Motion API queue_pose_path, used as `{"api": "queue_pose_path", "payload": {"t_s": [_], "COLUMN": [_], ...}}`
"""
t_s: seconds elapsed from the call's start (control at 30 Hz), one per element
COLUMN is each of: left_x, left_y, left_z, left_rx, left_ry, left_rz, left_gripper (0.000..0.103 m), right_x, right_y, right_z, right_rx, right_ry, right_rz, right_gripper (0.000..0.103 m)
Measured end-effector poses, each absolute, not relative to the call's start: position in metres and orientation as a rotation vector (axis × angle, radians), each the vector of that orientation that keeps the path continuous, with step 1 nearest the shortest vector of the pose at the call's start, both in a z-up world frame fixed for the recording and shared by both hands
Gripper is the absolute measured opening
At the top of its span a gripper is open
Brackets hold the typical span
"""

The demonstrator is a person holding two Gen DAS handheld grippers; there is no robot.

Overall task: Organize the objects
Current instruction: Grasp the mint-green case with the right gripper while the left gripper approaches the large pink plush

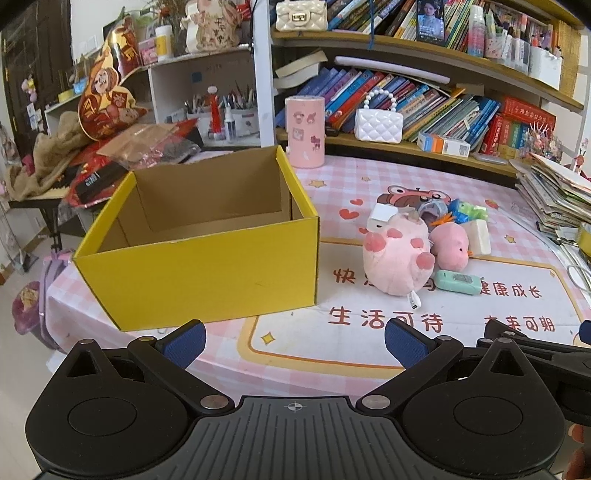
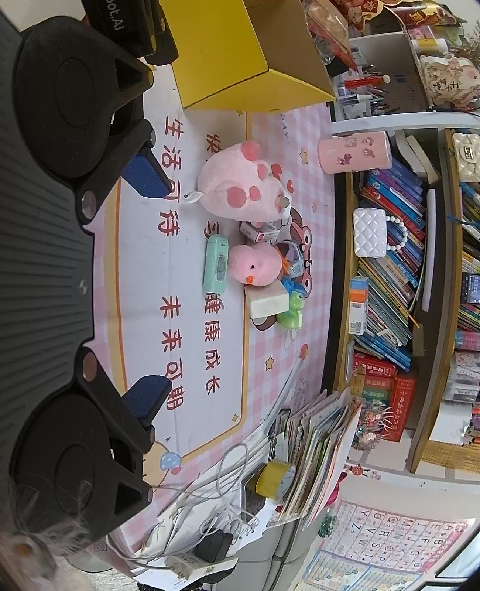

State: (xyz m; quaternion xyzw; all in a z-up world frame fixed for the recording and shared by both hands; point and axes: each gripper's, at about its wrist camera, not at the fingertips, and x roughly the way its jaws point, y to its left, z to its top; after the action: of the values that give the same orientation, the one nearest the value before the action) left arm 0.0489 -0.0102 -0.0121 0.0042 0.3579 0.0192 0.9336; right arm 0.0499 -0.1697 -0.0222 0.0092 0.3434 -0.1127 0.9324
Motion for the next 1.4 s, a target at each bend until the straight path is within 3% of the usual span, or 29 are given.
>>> {"api": "queue_pose_path", "payload": {"t_s": [0.5,0.77,1.07,1.23,1.4], "left_x": [0.086,0.101,0.115,0.118,0.123], "left_y": [-0.026,-0.039,-0.058,-0.066,-0.070], "left_z": [-0.021,-0.021,-0.020,-0.017,-0.014], "left_rx": [-0.063,-0.108,-0.095,-0.059,-0.043], "left_ry": [0.770,0.753,0.748,0.736,0.729], "left_rz": [0.076,0.124,0.158,0.177,0.174], "left_gripper": [0.103,0.103,0.103,0.103,0.103], "right_x": [0.098,0.134,0.175,0.196,0.212], "right_y": [-0.197,-0.217,-0.233,-0.231,-0.228], "right_z": [-0.031,-0.042,-0.071,-0.086,-0.100], "right_rx": [0.024,0.042,0.079,0.076,0.049], "right_ry": [0.723,0.769,0.801,0.836,0.863], "right_rz": [-0.139,-0.056,0.046,0.061,0.076], "right_gripper": [0.100,0.068,0.068,0.078,0.072]}}
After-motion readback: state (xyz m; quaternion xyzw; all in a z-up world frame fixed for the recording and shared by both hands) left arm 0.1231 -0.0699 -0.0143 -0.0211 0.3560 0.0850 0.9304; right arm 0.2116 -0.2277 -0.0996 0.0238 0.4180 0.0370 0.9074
